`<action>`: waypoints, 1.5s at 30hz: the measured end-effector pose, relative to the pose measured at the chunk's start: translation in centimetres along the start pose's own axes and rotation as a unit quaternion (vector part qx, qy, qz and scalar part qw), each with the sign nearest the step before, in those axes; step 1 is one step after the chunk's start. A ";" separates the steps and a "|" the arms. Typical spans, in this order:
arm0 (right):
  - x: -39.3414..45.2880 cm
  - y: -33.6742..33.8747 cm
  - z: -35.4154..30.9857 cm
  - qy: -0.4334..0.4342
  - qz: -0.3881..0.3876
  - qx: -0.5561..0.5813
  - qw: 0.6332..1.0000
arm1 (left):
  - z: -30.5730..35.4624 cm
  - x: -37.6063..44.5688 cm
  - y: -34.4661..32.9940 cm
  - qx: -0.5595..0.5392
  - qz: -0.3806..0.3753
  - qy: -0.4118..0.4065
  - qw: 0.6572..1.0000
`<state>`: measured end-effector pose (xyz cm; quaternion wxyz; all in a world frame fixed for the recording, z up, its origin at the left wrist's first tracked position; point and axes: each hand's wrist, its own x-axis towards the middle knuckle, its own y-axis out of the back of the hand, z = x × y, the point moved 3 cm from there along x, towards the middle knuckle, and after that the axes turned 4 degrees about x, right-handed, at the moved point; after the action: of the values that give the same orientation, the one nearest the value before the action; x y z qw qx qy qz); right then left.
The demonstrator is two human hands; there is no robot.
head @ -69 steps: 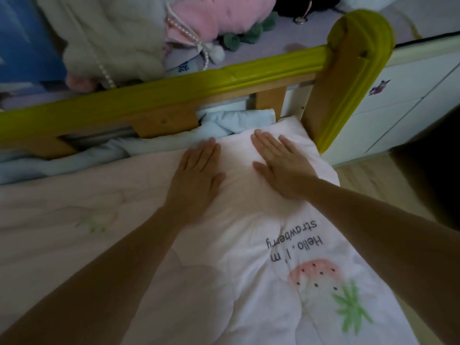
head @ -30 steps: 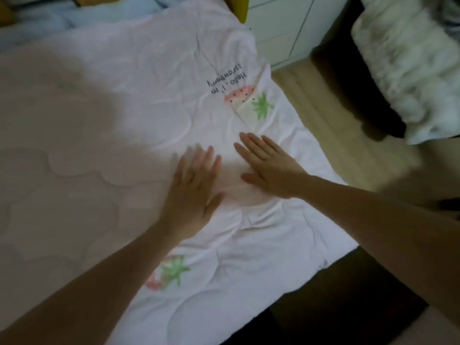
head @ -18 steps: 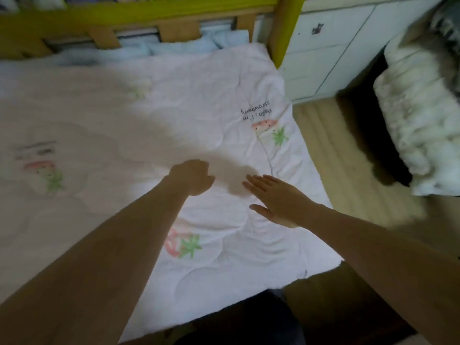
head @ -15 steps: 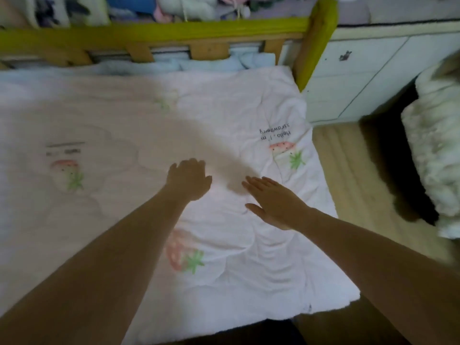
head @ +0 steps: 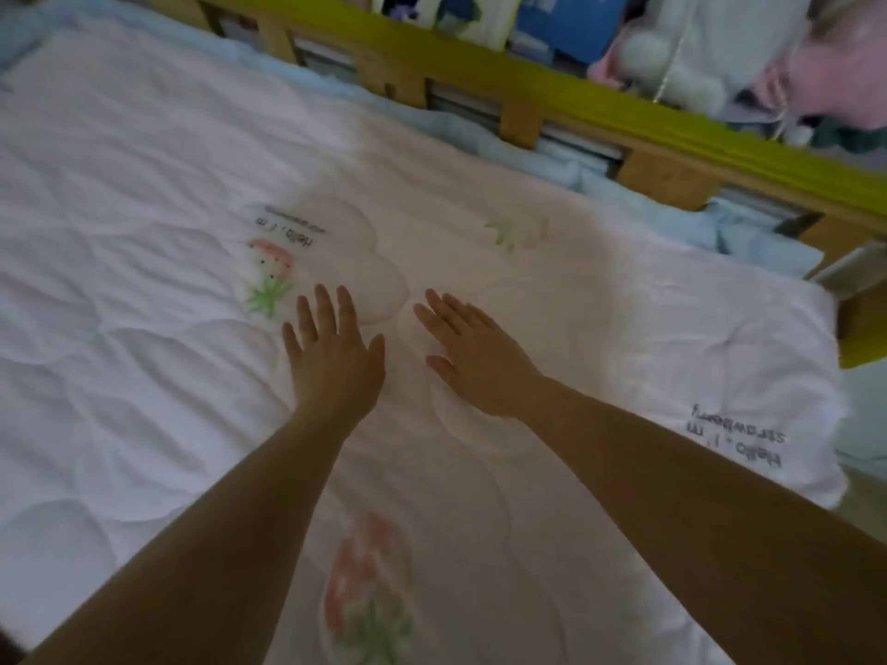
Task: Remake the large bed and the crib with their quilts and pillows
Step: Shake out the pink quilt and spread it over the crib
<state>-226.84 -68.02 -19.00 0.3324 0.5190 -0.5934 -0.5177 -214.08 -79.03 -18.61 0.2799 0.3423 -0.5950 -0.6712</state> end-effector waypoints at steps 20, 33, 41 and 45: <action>25.3 5.8 12.6 -0.161 0.110 0.018 0.981 | 5.6 20.3 -3.3 0.004 0.025 -0.117 0.993; 23.3 2.0 7.7 0.112 0.090 -0.009 0.990 | 1.1 19.1 -1.9 -0.091 0.139 -0.040 0.985; 25.7 2.5 4.6 -0.087 0.087 -0.014 0.992 | -2.3 17.8 -3.5 -0.021 0.069 0.040 0.997; 21.8 -2.0 -6.5 0.100 0.024 0.068 0.992 | -8.3 10.8 -4.5 0.018 0.062 0.081 0.995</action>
<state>-225.48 -90.54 -22.43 0.3664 0.5755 -0.6030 -0.4133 -213.99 -91.93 -24.87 0.3621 0.3631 -0.6021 -0.6120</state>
